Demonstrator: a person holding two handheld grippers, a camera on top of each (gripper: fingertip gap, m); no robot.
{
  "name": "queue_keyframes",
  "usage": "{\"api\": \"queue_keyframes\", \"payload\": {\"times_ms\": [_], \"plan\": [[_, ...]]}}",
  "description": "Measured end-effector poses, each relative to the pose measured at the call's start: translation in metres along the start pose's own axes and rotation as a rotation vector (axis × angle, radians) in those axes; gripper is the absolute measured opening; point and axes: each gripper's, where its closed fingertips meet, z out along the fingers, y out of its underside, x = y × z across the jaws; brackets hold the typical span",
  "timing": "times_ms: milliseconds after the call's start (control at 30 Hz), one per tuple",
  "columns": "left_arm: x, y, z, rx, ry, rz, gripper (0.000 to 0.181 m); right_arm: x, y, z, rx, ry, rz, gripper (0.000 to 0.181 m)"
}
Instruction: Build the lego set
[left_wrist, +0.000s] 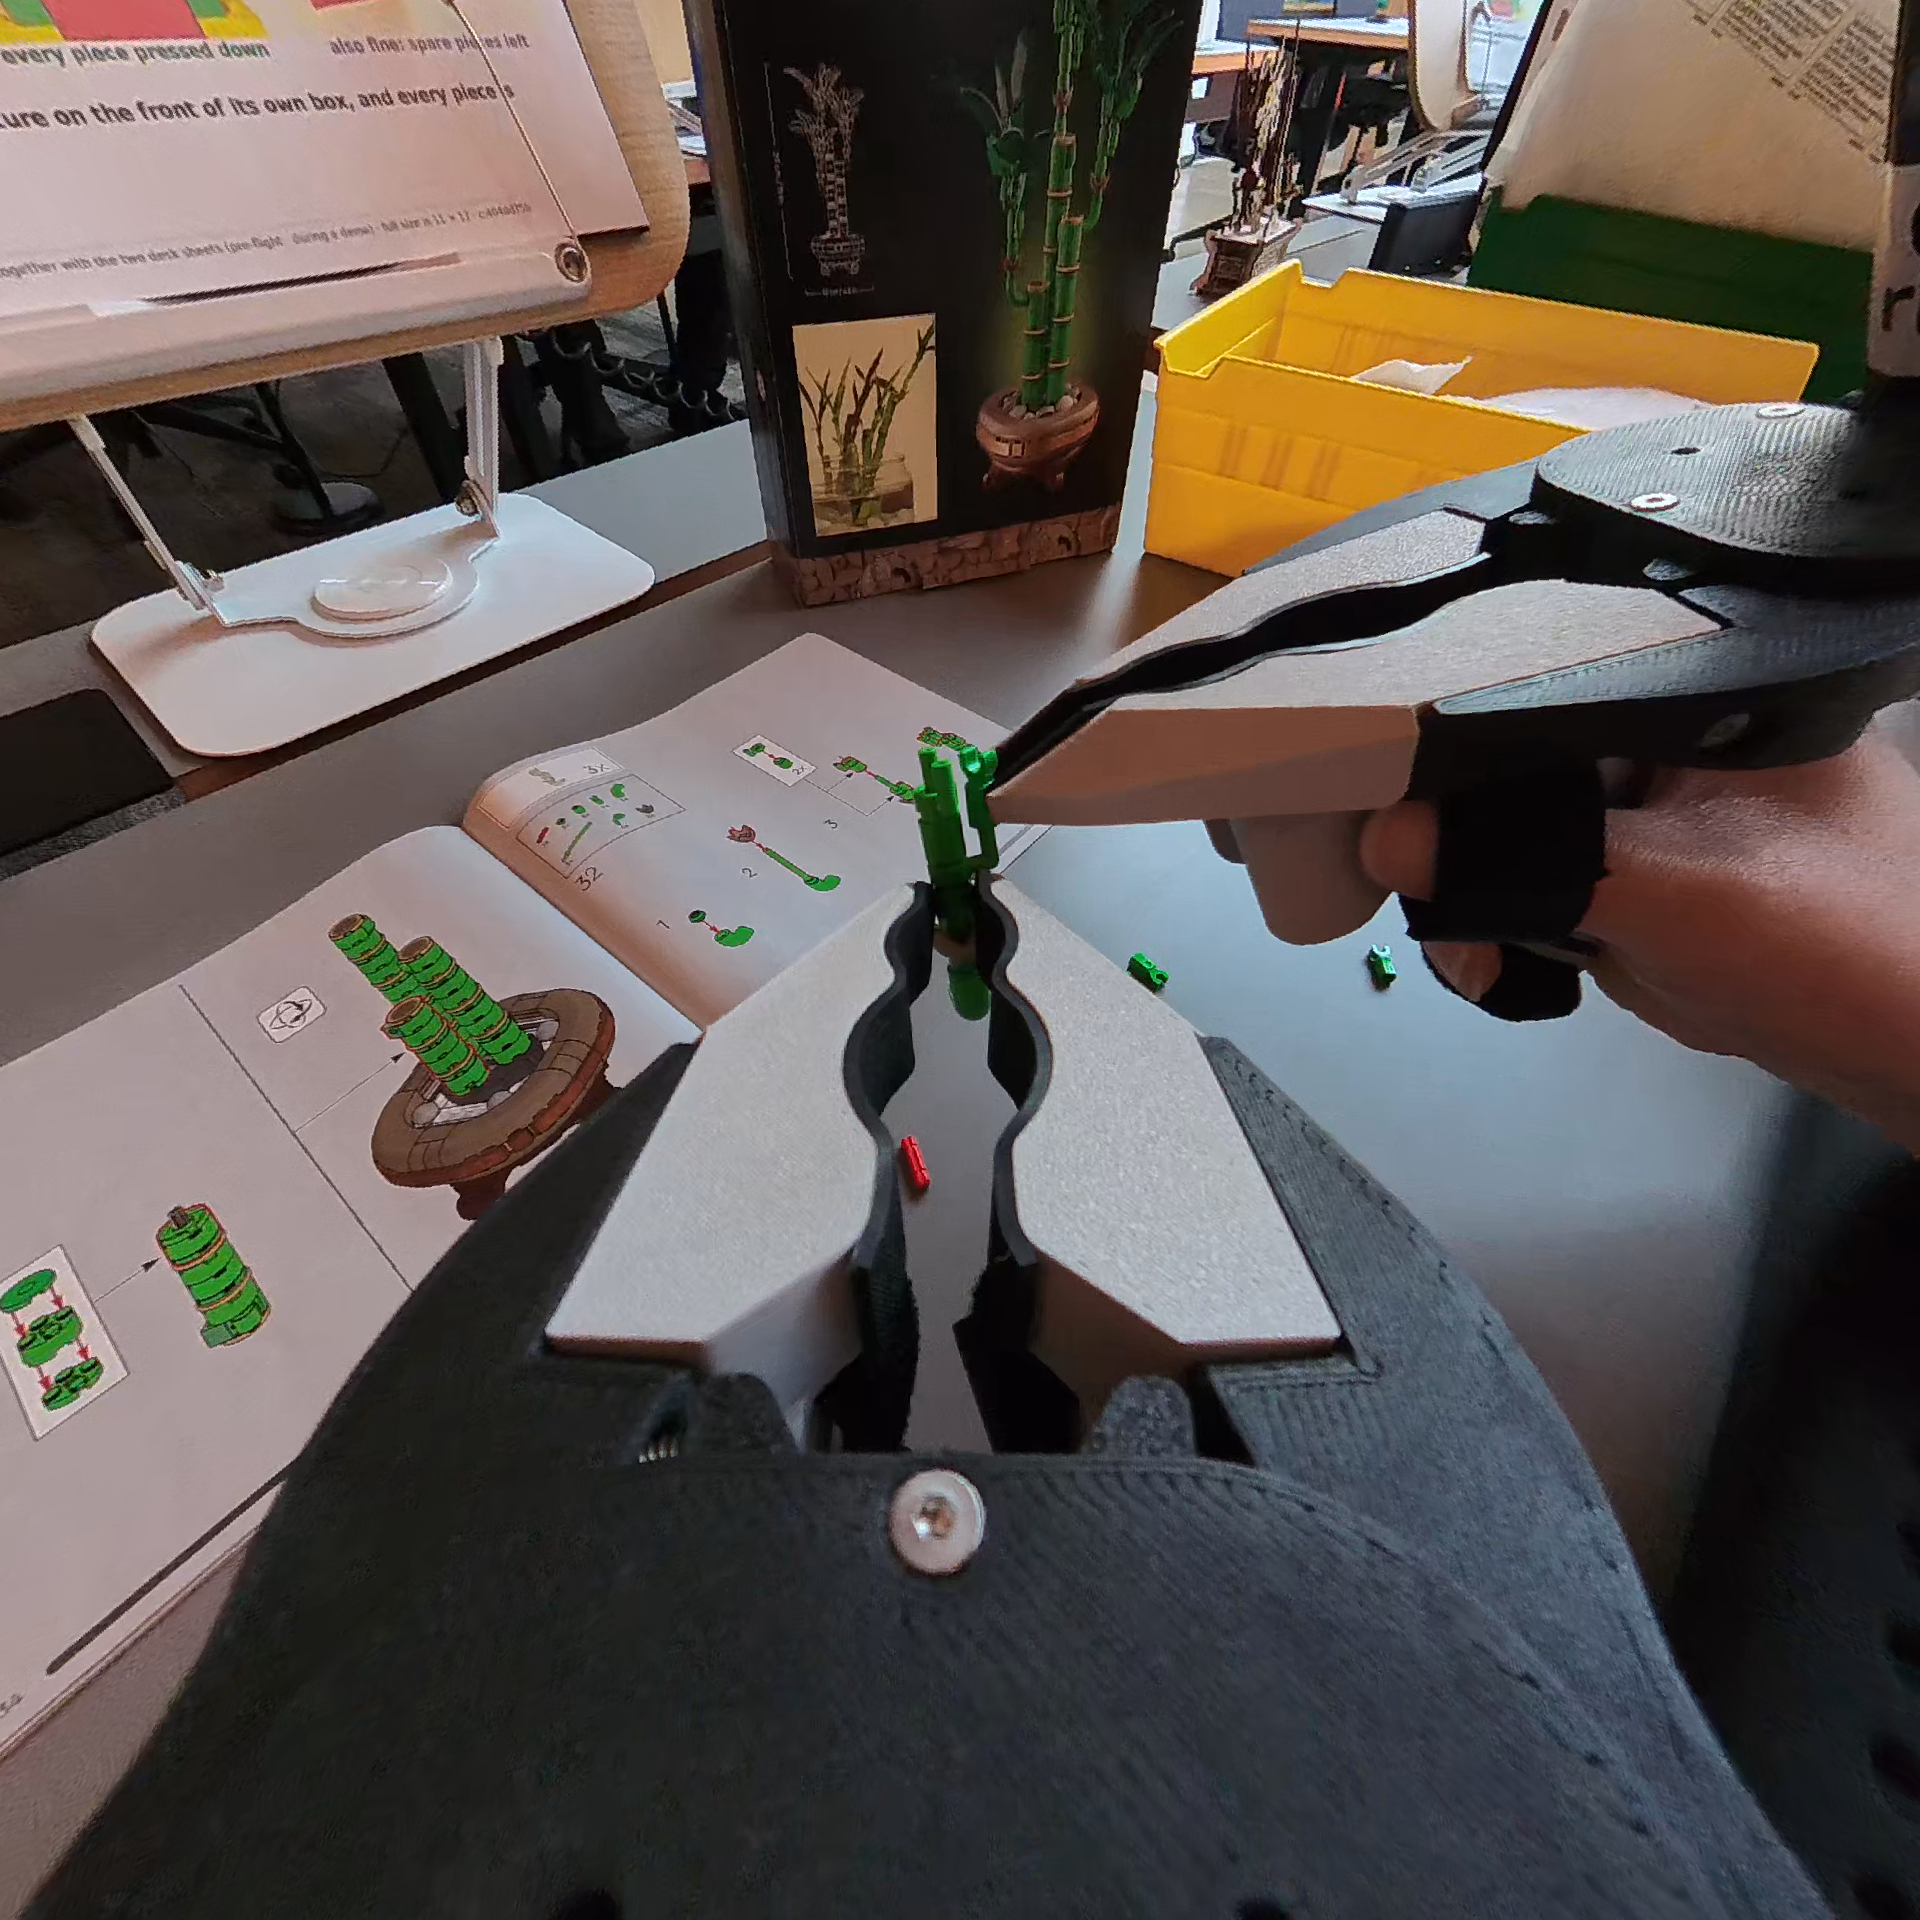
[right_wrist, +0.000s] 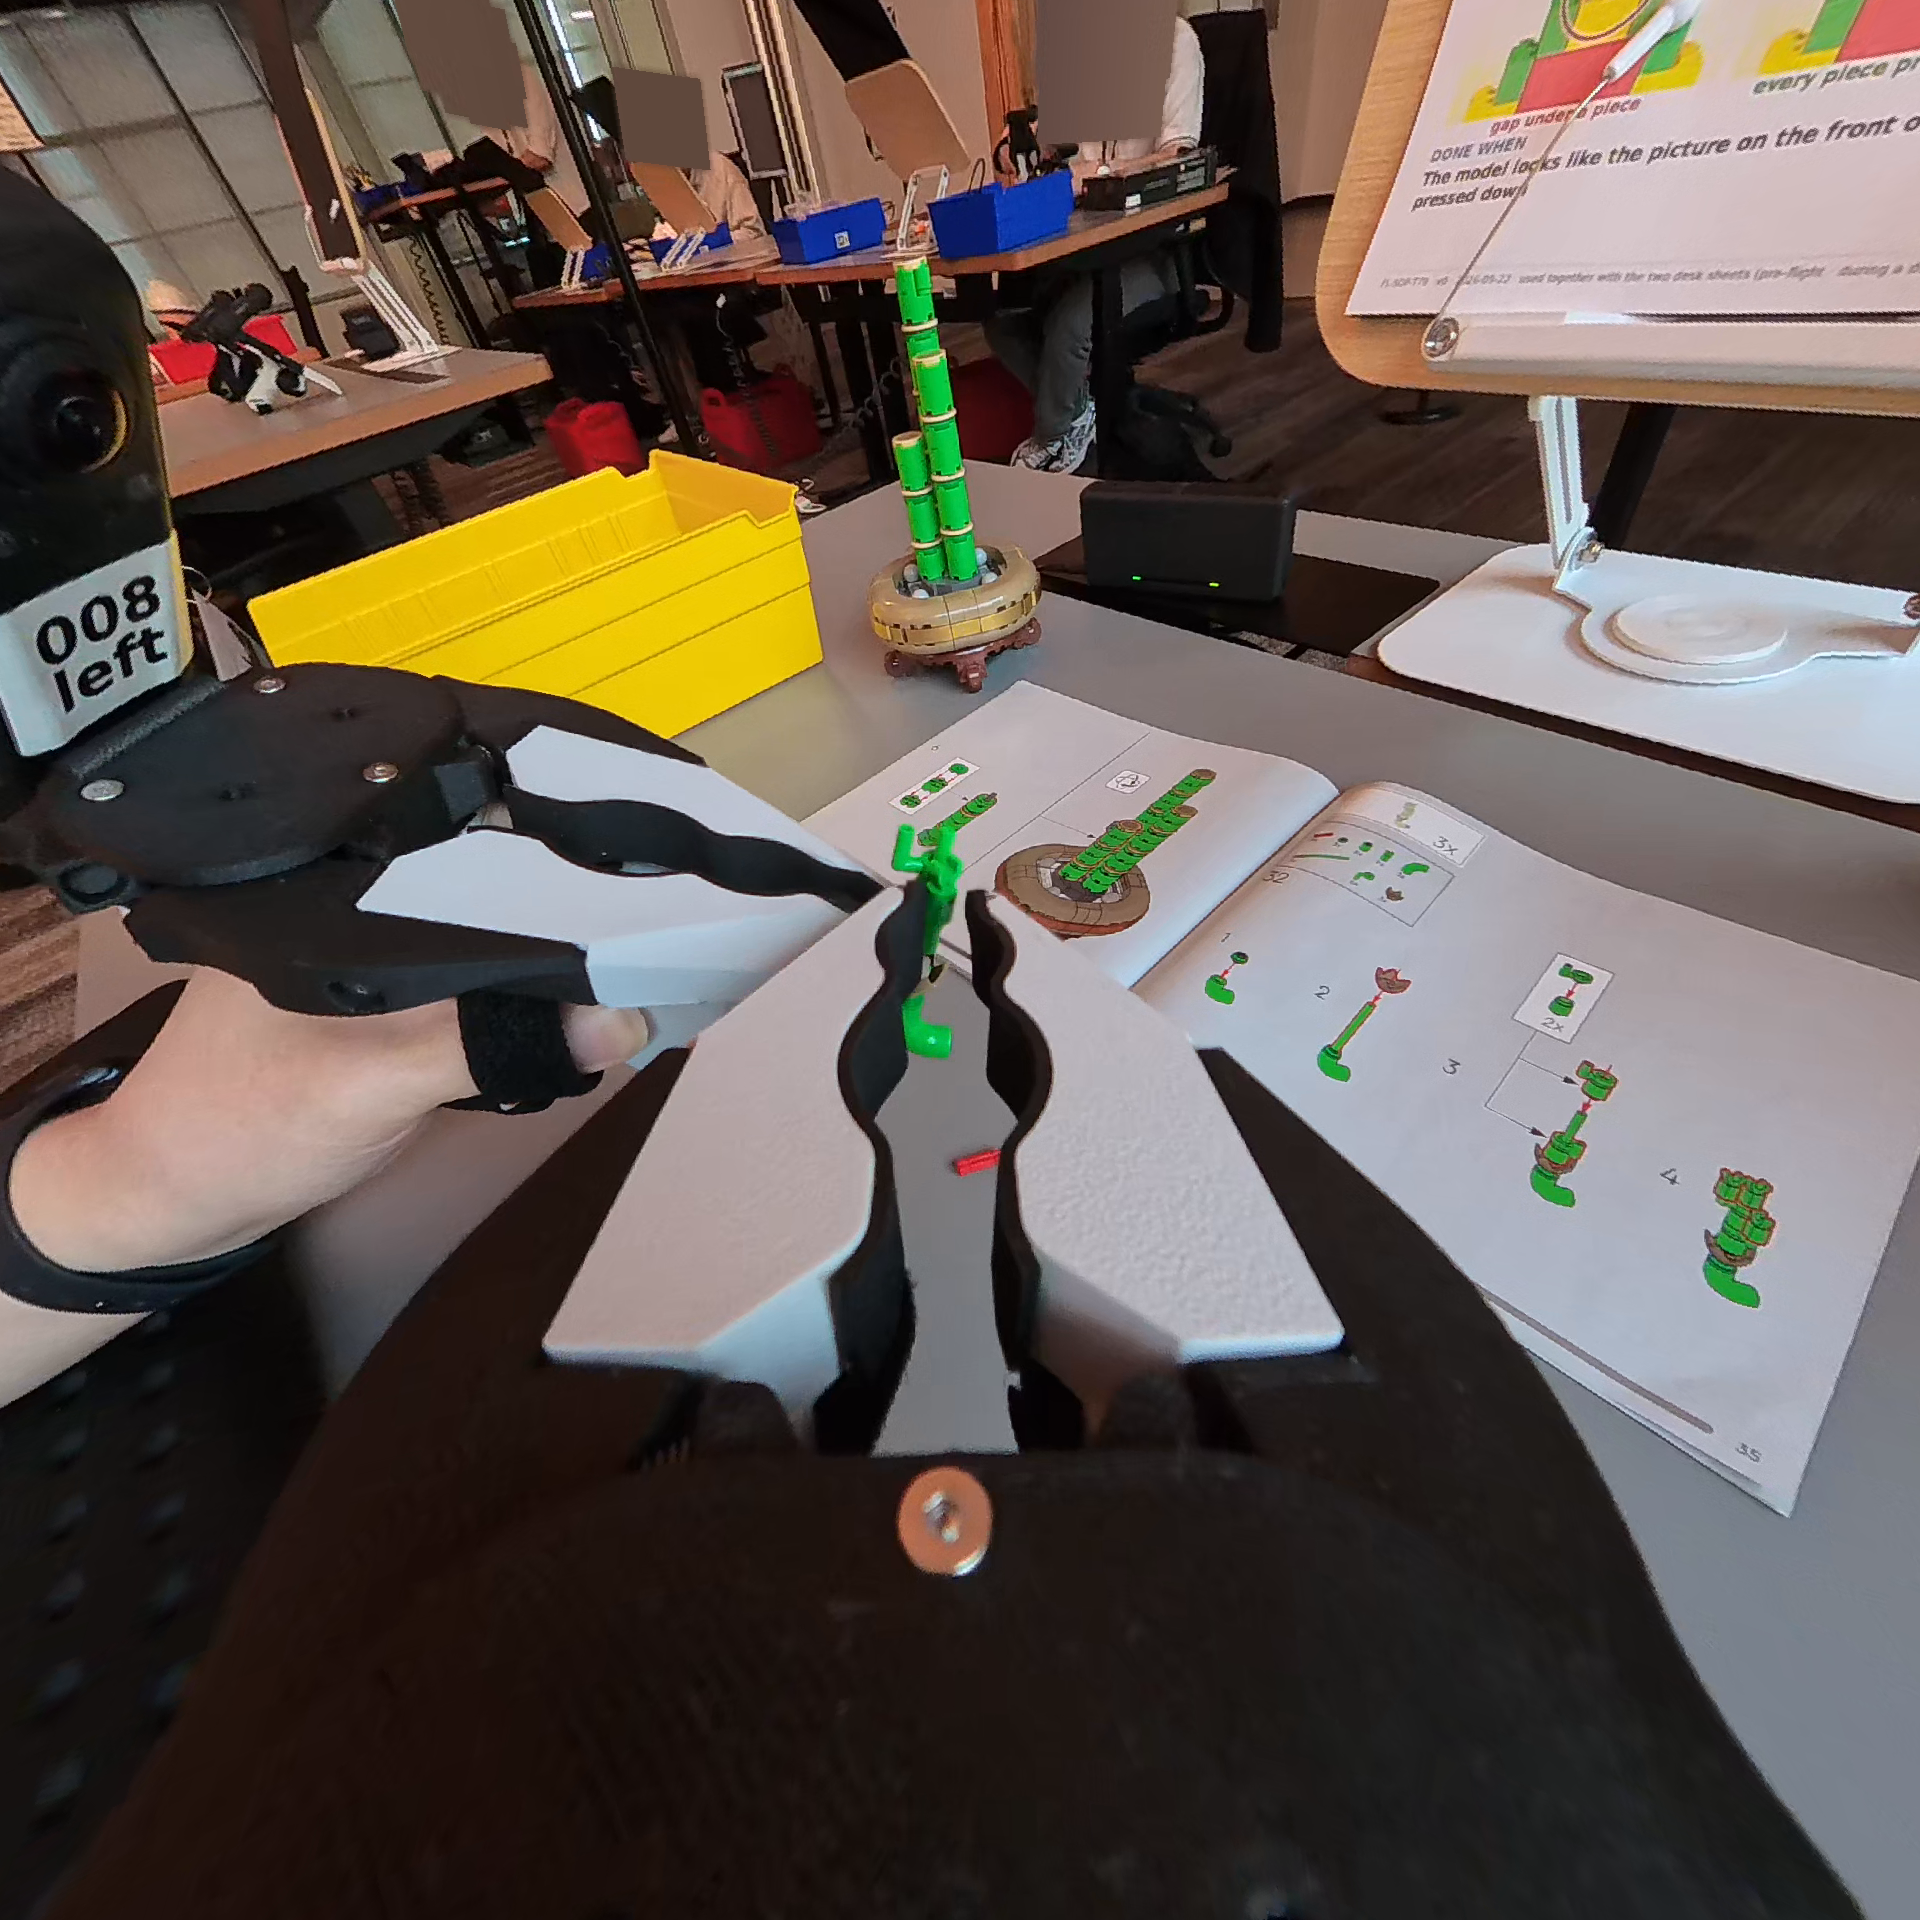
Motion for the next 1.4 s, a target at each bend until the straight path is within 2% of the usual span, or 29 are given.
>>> {"api": "queue_keyframes", "payload": {"times_ms": [500,867,1233,1400], "plan": [[0.0005,0.0013,0.0013,-0.009,-0.006,0.016,0.006,-0.0009,0.0028,0.0009,-0.015,-0.016,0.035,0.004],[0.0085,-0.0039,-0.0023,0.018,0.069,-0.011,0.006,-0.0054,-0.0013,-0.0068,0.025,-0.19,0.156,0.004],[0.005,-0.0015,-0.0011,0.007,0.041,-0.012,0.006,-0.0039,0.0004,-0.0032,0.01,-0.108,0.103,0.004],[0.0075,-0.0009,-0.0008,0.002,0.054,-0.005,0.005,-0.0041,0.0019,-0.0052,0.001,-0.162,0.138,0.004]]}}
